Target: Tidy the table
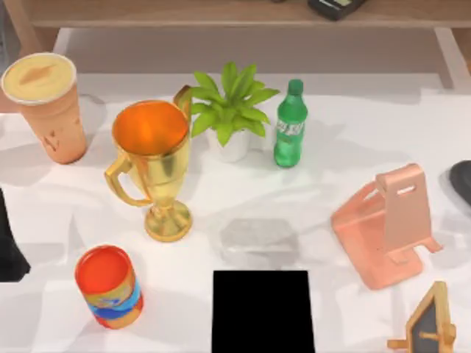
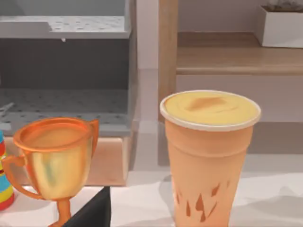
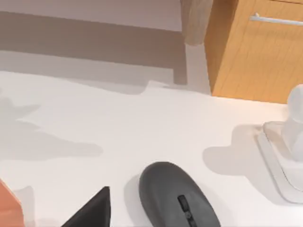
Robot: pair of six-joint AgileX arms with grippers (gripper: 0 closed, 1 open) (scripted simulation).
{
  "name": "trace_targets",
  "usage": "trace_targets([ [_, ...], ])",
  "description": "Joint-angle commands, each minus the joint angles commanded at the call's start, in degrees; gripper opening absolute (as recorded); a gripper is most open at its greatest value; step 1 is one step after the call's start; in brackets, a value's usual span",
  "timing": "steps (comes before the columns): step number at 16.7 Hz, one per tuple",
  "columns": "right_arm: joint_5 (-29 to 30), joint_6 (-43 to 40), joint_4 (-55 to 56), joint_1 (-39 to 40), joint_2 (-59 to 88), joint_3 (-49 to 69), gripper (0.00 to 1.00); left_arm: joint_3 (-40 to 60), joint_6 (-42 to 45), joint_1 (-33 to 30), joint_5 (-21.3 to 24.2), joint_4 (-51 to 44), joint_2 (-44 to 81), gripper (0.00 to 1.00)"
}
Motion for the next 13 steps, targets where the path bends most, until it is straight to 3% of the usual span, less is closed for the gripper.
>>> trace_targets([
  [13, 0.44, -19.60, -41.13, -0.78, 77.29, 60.47, 1.00, 0.00, 0.00, 0.00, 0.00, 0.00, 0.00, 1.00],
])
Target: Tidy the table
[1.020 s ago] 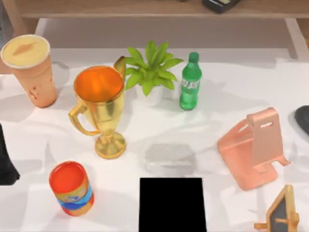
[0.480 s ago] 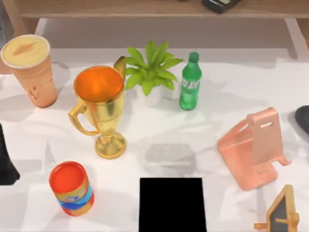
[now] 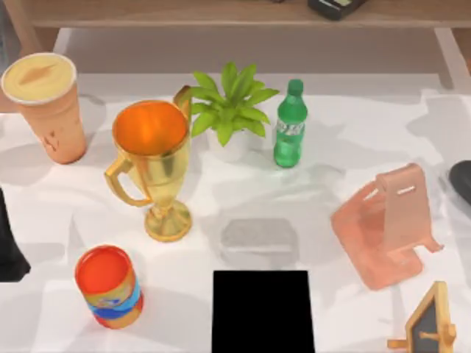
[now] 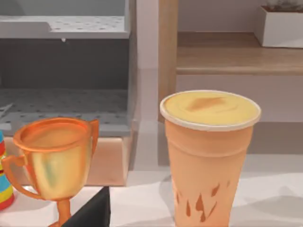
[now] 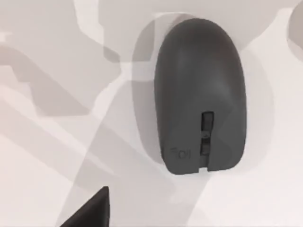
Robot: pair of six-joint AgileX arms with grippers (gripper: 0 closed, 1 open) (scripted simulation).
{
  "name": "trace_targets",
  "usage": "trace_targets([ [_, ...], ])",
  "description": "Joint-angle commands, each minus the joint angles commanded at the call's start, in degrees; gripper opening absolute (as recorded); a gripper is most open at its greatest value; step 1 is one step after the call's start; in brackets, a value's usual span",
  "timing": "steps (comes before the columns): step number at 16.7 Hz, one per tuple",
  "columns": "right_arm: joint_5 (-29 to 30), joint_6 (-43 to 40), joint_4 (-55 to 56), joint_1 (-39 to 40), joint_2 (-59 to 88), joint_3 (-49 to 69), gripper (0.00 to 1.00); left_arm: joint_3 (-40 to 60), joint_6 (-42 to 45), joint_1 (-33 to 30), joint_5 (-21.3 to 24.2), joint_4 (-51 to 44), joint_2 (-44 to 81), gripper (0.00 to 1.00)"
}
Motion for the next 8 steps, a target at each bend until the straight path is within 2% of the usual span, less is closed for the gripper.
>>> trace_targets([
  [4, 0.34, -3.96, -7.65, 0.00, 14.03, 11.44, 1.00, 0.00, 0.00, 0.00, 0.00, 0.00, 0.00, 1.00],
  [8, 0.46, -5.38, -10.27, 0.02, 18.43, 15.04, 1.00, 0.00, 0.00, 0.00, 0.00, 0.00, 0.00, 1.00],
])
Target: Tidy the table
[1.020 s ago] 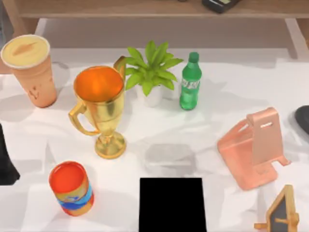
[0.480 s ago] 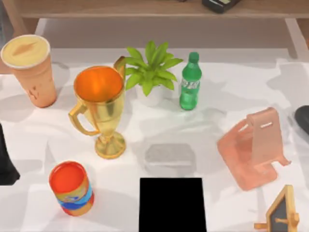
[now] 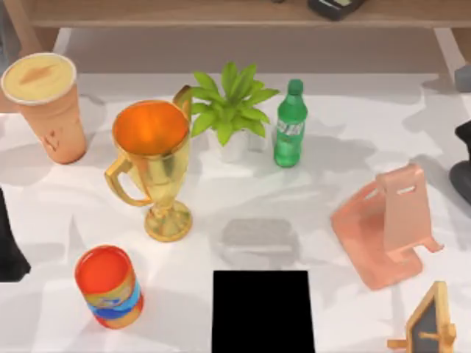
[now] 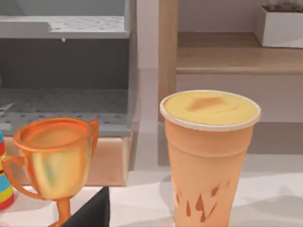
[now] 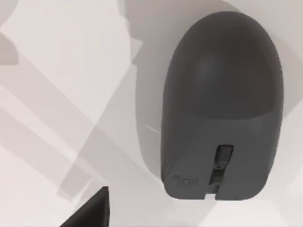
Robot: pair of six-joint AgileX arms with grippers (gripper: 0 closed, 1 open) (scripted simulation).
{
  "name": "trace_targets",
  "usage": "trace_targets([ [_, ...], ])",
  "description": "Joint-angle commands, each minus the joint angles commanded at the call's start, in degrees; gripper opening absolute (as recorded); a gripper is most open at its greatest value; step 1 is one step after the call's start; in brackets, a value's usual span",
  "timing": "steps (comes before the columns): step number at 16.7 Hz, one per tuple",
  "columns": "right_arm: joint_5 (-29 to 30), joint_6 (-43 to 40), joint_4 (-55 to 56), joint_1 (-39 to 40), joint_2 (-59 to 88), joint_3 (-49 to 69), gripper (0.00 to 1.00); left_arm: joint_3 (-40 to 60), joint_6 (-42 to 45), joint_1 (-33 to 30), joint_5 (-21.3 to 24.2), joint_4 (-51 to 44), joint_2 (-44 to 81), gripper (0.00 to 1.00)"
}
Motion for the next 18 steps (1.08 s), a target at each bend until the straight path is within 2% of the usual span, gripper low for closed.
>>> trace_targets([
  [6, -0.01, 0.10, 1.09, 0.12, 0.25, -0.96, 1.00, 0.00, 0.00, 0.00, 0.00, 0.00, 0.00, 1.00],
  [13, 0.04, 0.14, 16.53, 0.05, 5.63, -10.53, 1.00, 0.00, 0.00, 0.00, 0.00, 0.00, 0.00, 1.00],
  [18, 0.05, 0.12, 18.03, 0.04, 6.35, -11.67, 1.00, 0.00, 0.00, 0.00, 0.00, 0.00, 0.00, 1.00],
])
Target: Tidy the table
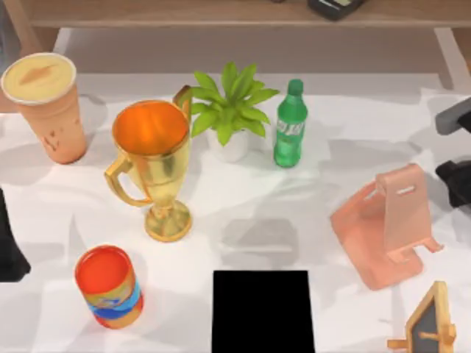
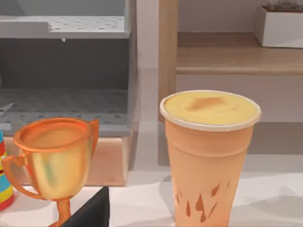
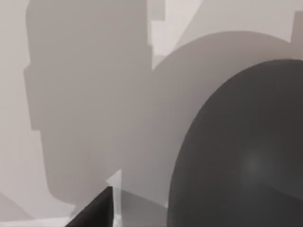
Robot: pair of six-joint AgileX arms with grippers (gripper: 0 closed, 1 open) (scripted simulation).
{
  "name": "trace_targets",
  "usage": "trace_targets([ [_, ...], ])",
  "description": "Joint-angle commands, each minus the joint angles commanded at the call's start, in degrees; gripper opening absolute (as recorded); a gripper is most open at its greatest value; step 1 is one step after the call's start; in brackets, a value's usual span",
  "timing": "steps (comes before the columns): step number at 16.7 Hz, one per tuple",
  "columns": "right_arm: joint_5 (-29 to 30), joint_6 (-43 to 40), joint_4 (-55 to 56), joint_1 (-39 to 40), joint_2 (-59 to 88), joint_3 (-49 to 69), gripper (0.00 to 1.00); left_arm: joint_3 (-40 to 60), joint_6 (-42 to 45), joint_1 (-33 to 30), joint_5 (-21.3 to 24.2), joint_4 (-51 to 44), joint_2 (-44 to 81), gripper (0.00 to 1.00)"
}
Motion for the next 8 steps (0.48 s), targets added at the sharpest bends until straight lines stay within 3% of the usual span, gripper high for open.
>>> trace_targets([
  [8, 0.00, 0.00, 0.00, 0.00, 0.00, 0.00, 0.40, 0.00, 0.00, 0.00, 0.00, 0.00, 0.00, 1.00],
])
